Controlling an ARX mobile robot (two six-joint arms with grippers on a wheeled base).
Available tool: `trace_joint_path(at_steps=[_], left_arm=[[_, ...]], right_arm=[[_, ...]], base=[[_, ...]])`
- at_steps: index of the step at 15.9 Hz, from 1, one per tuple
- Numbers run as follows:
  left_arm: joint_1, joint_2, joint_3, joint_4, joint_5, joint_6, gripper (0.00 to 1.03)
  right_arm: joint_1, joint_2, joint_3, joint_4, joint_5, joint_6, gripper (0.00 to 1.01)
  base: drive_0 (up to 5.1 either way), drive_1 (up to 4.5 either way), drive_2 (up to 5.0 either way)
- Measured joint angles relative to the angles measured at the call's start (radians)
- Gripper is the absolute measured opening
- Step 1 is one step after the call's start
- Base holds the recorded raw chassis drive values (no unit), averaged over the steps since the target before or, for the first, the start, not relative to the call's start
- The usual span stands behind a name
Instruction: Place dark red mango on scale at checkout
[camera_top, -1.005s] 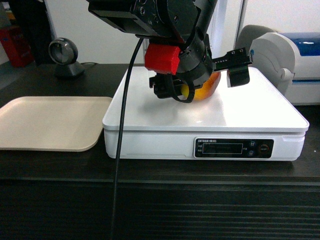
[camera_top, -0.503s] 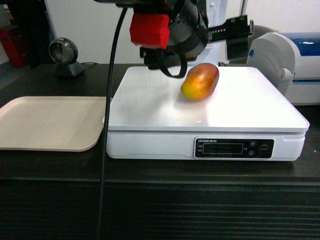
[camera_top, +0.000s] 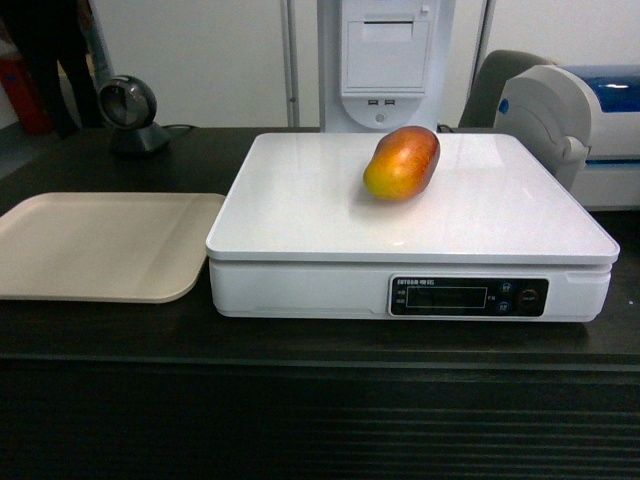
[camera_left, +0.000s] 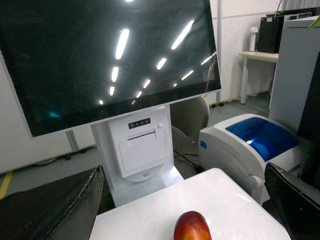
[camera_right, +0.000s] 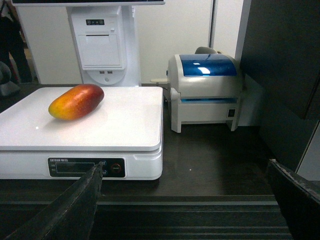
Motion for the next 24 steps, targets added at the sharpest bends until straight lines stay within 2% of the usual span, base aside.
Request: trace_joint_path(at_steps=[1,2,3,4,5,6,8,9,12,18,20,21,24], left_arm=[[0.000,-0.037,-0.022,0.000,-0.001,0.013,0.98],[-0.011,-0.075,-0.029,-0.046,-0.058,0.020,0.95],[-0.007,-0.126,-0.064,-0.094,-0.198,-0.007,0.86],[0.032,-0.237,-0.220,-0.062,-0.325,-0.040,0.72],[0.095,-0.315,-0.335,-0.028,-0.328,-0.055,0.61],[0.178,-0.430,-0.497,0.016,-0.292,-0.073,0.43],[0.255,-0.559,-0.686,0.039,-0.172,-0.074,0.14],[0.289,-0.595,-0.732,0.049,-0.141,-0.074,0.05],[0.364,-0.704,-0.858,0.076,-0.079,-0.078,0.02],[0.458,-0.891,-1.020,0.045,0.017,-0.078,0.02],[0.547,-0.949,-1.052,0.016,0.113,-0.077,0.02],[0.562,-0.975,-1.063,0.003,0.104,-0.080,0.02],[0.551,-1.065,-1.099,-0.055,0.119,-0.080,0.02]], right_arm=[[0.000,0.000,0.000,0.000,0.000,0.000,0.98],[0.000,0.000,0.000,0.000,0.000,0.000,0.98],[0.000,0.000,0.000,0.000,0.000,0.000,0.98],[0.000,0.000,0.000,-0.001,0.000,0.000,0.98],[0.000,0.000,0.000,0.000,0.000,0.000,0.98],[0.000,0.000,0.000,0.000,0.000,0.000,0.98],[0.000,0.000,0.000,0.000,0.000,0.000,0.98],[0.000,0.000,0.000,0.000,0.000,0.000,0.98],[0.000,0.000,0.000,0.000,0.000,0.000,0.98],[0.000,0.000,0.000,0.000,0.000,0.000,0.98],[0.000,0.000,0.000,0.000,0.000,0.000,0.98],[0.000,0.000,0.000,0.000,0.000,0.000,0.98],[0.000,0.000,0.000,0.000,0.000,0.000,0.98]], base=[[0.0,0.00,0.0],[0.0,0.00,0.0],[0.0,0.00,0.0],[0.0,0.00,0.0],[0.0,0.00,0.0],[0.0,0.00,0.0],[0.0,0.00,0.0],[0.0,0.00,0.0],[0.0,0.00,0.0],[0.0,0.00,0.0],[0.0,0.00,0.0],[0.0,0.00,0.0],[0.0,0.00,0.0]])
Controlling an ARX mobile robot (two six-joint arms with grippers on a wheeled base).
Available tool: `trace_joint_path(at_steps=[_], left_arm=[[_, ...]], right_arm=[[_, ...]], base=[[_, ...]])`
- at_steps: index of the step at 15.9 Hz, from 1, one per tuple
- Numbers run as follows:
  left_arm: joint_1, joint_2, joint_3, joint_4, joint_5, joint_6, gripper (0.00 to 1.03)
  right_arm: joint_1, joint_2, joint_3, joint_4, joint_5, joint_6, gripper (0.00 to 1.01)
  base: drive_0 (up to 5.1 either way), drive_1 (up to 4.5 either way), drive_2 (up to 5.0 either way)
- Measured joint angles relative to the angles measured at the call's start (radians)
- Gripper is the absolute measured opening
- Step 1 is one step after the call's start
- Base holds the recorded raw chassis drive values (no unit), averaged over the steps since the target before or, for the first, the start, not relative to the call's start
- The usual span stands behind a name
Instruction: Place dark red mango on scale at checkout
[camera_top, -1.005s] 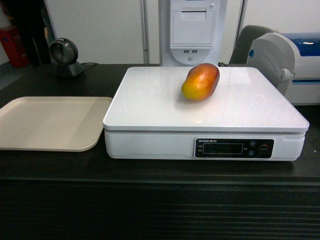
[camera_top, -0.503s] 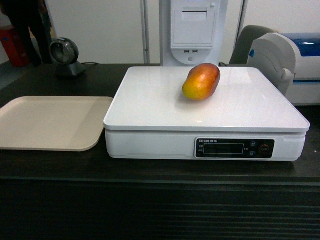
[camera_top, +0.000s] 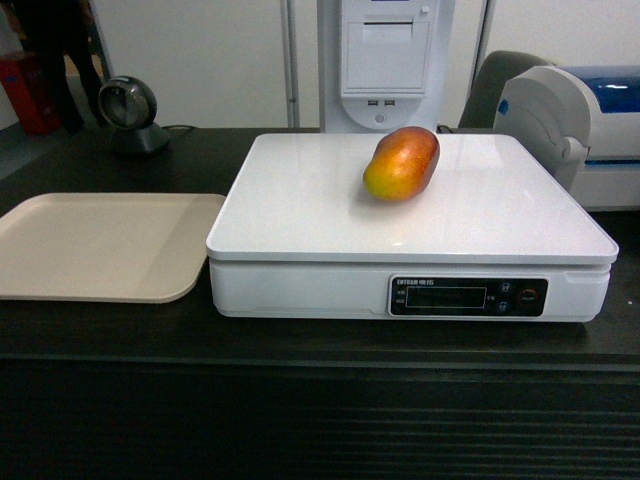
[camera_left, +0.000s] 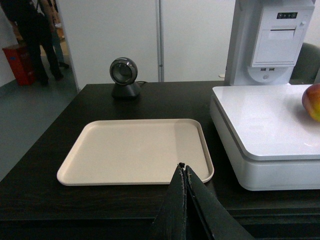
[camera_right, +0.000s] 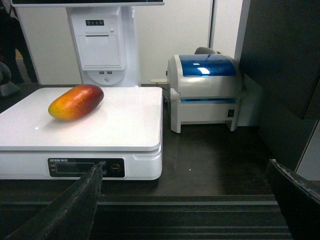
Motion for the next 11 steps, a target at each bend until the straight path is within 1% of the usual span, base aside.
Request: trace_joint_path(at_steps=[3,4,5,11], left_arm=[[0.000,-0.081,-0.018,-0.057,0.000,0.000,0.02],[0.000,-0.095,-0.044,-0.016,0.000,0.000,0.02],[0.000,-0.116,-0.049,-0.063,0.000,0.000,0.02],[0.000,-0.257,-0.049,-0.186,0.000,0.000,0.02]], right_arm=[[0.000,0.000,0.000,0.000,0.000,0.000,0.98],[0.000,0.000,0.000,0.000,0.000,0.000,0.98],[0.000,0.000,0.000,0.000,0.000,0.000,0.98],[0.000,0.000,0.000,0.000,0.000,0.000,0.98]], base=[[0.0,0.00,0.0],[0.0,0.00,0.0],[0.0,0.00,0.0],[0.0,0.00,0.0]])
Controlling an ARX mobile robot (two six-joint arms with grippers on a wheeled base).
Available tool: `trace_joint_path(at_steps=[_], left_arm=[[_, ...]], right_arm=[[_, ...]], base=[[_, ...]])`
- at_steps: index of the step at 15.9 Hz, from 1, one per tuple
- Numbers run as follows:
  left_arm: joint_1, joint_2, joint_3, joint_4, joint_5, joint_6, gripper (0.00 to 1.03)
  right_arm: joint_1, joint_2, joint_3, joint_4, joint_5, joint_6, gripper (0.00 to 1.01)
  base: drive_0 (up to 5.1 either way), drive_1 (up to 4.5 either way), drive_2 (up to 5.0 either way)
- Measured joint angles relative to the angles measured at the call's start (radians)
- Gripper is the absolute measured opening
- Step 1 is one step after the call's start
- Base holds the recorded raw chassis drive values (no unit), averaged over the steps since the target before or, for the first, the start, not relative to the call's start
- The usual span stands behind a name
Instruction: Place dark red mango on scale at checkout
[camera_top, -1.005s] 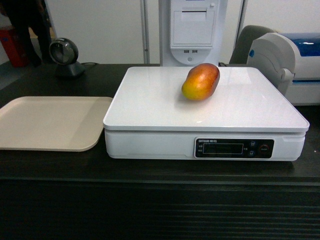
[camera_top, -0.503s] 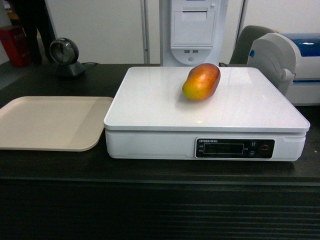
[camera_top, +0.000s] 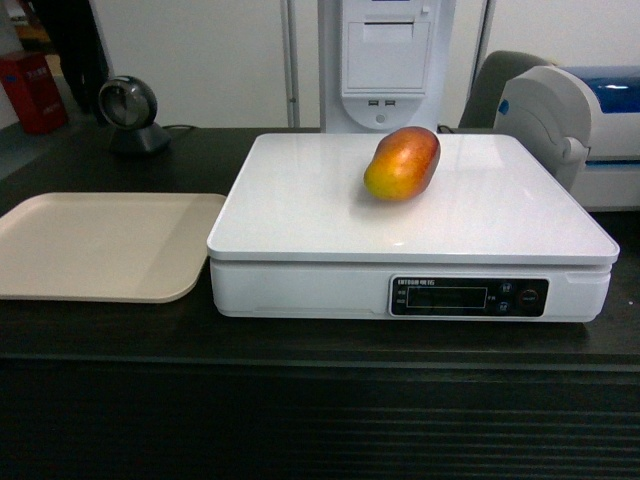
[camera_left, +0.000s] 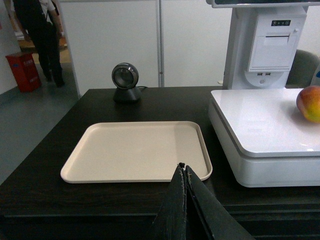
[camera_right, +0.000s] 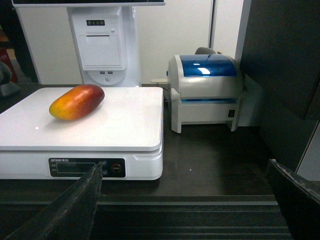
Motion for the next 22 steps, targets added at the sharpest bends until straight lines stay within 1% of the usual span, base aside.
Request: trace_joint_path(at_steps=[3,5,6,7,12,13,20,21,22], left_arm=[[0.000,-0.048,0.000,-0.052,0.000,0.000,0.02],[0.000,-0.205,0.001,-0.234,0.000,0.000,0.02],[0.000,-0.209,0.007,-0.219,0.000,0.000,0.02],[0.002,-0.209,0.001,-0.233,-0.001,0.000,0.02],[0.002,-0.209,0.001,-0.228,0.000,0.000,0.02],[0.002,-0.209,0.001,-0.228,0.000,0.000,0.08],[0.002,-0.209,0.001,-0.228,0.000,0.000,0.95],[0.002,-0.209,0.001,-0.228,0.000,0.000,1.00],[0.002,-0.209,0.001,-0.228,0.000,0.000,0.98]], right_arm=[[0.000,0.000,0.000,0.000,0.000,0.000,0.98],[0.000,0.000,0.000,0.000,0.000,0.000,0.98],[0.000,0.000,0.000,0.001,-0.001,0.000,0.98],[0.000,0.000,0.000,0.000,0.000,0.000,0.98],[0.000,0.000,0.000,0.000,0.000,0.000,0.98],[0.000,0.000,0.000,0.000,0.000,0.000,0.98],[0.000,0.000,0.000,0.000,0.000,0.000,0.98],[0.000,0.000,0.000,0.000,0.000,0.000,0.98],[0.000,0.000,0.000,0.000,0.000,0.000,0.98]], base=[[0.0,0.00,0.0],[0.0,0.00,0.0],[0.0,0.00,0.0],[0.0,0.00,0.0],[0.0,0.00,0.0],[0.0,0.00,0.0],[0.0,0.00,0.0],[0.0,0.00,0.0],[0.0,0.00,0.0]])
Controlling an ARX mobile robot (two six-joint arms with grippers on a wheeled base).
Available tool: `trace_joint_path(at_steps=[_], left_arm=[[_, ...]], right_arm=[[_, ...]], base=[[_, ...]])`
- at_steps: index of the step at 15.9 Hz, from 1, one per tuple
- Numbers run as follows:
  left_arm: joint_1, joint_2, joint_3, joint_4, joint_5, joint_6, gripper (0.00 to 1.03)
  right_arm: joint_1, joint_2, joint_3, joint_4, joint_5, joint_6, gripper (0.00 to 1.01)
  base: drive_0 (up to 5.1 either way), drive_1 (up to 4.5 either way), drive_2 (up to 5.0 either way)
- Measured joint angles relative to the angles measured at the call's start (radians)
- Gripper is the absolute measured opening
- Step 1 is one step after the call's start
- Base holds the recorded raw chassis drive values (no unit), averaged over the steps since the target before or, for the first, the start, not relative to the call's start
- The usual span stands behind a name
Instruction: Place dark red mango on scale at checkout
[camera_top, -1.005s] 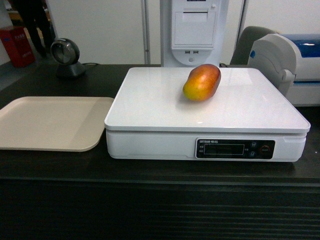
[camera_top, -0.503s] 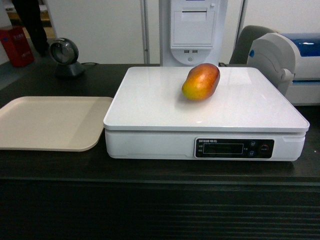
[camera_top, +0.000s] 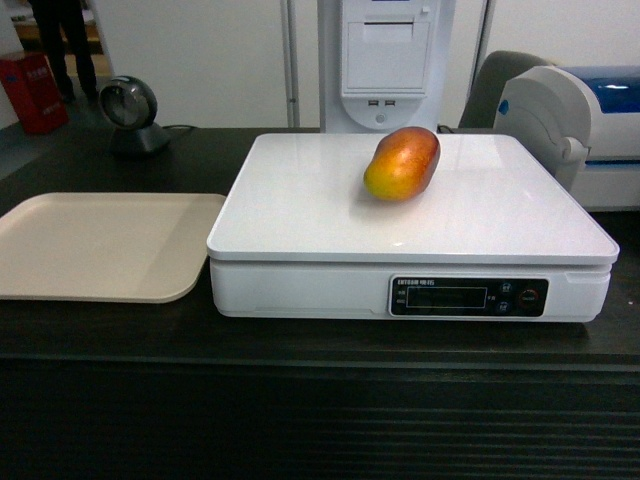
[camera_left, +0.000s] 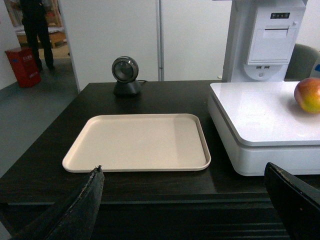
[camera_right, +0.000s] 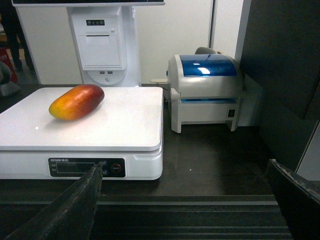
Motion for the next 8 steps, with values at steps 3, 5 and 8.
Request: trace_joint_path(at_steps=[3,5,8], left_arm=[[0.000,0.000,0.000,0.000,0.000,0.000,0.98],[0.000,0.000,0.000,0.000,0.000,0.000,0.98],[0.000,0.000,0.000,0.000,0.000,0.000,0.98]], right_arm=[[0.000,0.000,0.000,0.000,0.000,0.000,0.98],[0.000,0.000,0.000,0.000,0.000,0.000,0.98],[0.000,0.000,0.000,0.000,0.000,0.000,0.98]], base=[[0.0,0.00,0.0],[0.0,0.00,0.0],[0.0,0.00,0.0]])
